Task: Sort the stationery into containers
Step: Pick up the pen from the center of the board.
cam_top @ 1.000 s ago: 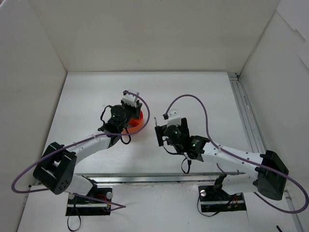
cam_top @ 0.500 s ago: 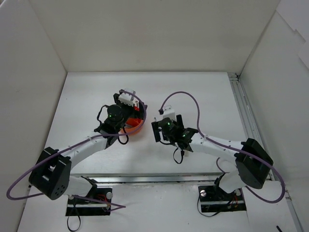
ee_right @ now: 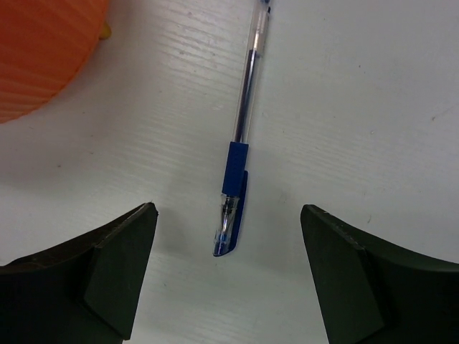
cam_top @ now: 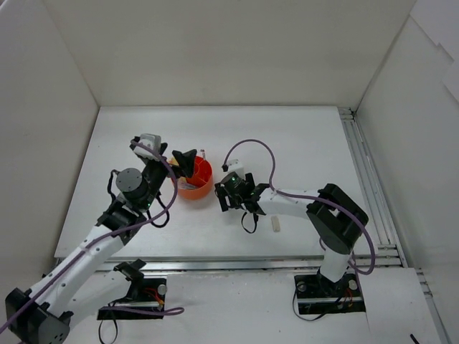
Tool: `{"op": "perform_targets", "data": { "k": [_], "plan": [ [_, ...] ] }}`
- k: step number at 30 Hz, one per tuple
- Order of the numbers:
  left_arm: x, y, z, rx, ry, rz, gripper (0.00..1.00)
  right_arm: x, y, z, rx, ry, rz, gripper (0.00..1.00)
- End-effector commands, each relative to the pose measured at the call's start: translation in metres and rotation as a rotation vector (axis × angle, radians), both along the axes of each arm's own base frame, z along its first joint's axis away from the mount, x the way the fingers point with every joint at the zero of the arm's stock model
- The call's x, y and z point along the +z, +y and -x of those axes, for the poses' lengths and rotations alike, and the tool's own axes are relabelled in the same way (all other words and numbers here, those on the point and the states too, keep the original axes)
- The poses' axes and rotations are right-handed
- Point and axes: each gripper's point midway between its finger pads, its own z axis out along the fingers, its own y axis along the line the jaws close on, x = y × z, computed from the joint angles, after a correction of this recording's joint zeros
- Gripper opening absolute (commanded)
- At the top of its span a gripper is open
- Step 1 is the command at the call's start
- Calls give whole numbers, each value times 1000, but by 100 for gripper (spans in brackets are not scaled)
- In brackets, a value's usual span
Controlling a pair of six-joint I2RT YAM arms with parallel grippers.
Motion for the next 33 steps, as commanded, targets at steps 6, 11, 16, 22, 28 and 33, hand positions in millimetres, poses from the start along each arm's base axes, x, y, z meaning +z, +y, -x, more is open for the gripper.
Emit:
{"op": "perform_targets", "data": {
  "k": [6, 11, 16, 22, 28, 33],
  "plan": [
    [-24, 53, 46, 145, 106, 140, 99, -9, -3, -11, -53, 12, -34, 49],
    [-29, 68, 62, 181, 115, 193, 99, -11, -6, -5, -49, 34, -73, 14],
    [-25, 57, 66, 114, 130, 182, 99, 21, -5, 1, -8, -19, -130, 0],
    [-33, 20, 54, -19, 205, 155, 99, 90, -4, 24, 81, -178, -243, 0],
    [-40, -35, 45, -236, 248, 174, 99, 138, 8, 56, 250, -297, -361, 0],
    [-39, -63, 38, -315, 262, 202, 99, 153, 22, 71, 343, -317, -412, 0]
  ]
}}
